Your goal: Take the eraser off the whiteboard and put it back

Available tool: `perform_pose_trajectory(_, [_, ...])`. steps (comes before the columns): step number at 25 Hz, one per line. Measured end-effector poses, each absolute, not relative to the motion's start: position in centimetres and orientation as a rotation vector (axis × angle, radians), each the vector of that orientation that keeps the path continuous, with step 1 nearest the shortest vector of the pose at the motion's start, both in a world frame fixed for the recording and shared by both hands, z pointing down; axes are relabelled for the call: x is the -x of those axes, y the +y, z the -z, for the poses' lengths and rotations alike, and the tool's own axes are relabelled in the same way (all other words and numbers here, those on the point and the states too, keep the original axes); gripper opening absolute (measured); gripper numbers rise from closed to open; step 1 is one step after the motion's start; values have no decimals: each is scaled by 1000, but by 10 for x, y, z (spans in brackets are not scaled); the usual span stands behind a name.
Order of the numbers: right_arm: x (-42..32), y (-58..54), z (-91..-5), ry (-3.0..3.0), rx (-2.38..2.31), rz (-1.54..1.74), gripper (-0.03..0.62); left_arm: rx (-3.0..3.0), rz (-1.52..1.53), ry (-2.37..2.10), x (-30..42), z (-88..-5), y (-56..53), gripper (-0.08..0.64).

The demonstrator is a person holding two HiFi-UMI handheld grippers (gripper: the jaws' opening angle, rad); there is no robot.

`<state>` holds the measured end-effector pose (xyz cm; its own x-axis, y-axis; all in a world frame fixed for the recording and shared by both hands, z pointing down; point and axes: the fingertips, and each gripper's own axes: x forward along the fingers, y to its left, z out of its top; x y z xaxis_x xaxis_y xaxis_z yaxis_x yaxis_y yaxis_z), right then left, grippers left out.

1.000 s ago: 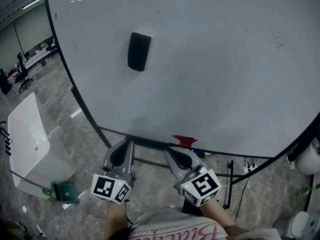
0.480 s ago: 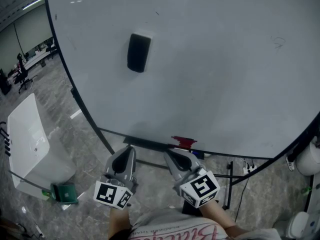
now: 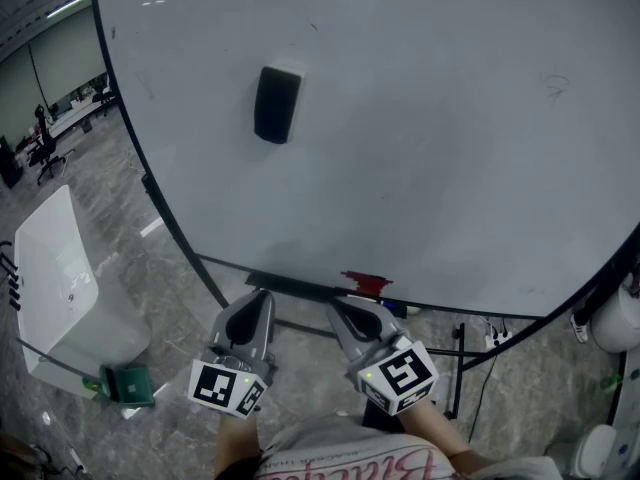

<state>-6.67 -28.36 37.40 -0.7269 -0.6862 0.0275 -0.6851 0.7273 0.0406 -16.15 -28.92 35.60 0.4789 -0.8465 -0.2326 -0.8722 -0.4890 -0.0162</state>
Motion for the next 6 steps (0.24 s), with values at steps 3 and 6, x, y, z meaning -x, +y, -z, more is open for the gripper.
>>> perform_pose_trajectory(3, [67,-283,-374,-2882,-1141,48,0,2584,-278,1501,159,-354,-289,0])
perform_pose_trajectory(6, [67,-283,-373,-2883,-1137,55,0,2586,-281,1490,156,-353,-288,0])
